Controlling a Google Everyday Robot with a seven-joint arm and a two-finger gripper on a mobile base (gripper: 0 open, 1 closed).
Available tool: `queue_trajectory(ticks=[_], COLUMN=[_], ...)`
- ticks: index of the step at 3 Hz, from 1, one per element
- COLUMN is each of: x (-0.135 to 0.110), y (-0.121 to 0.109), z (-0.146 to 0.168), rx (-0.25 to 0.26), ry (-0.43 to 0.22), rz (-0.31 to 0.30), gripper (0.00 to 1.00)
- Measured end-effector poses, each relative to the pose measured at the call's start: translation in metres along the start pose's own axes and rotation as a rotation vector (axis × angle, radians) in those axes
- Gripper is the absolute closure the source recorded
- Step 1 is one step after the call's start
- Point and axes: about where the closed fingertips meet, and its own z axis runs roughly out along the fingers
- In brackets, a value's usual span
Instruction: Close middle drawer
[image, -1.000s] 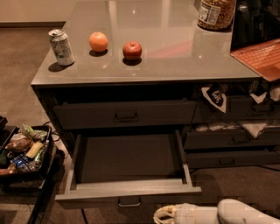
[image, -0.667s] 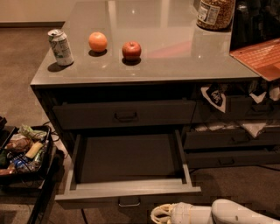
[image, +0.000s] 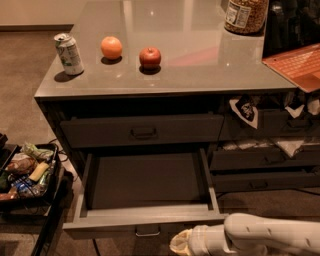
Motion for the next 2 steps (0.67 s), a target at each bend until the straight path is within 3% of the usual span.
queue_trajectory(ticks=[1, 2], x=[-0.0094, -0.0096], y=[0.0011, 0.0011], z=[0.0145, 0.0146], rx=[-0.042, -0.042], ry=[0.014, 0.014], rz=[-0.022, -0.023], gripper=[1.00, 1.00])
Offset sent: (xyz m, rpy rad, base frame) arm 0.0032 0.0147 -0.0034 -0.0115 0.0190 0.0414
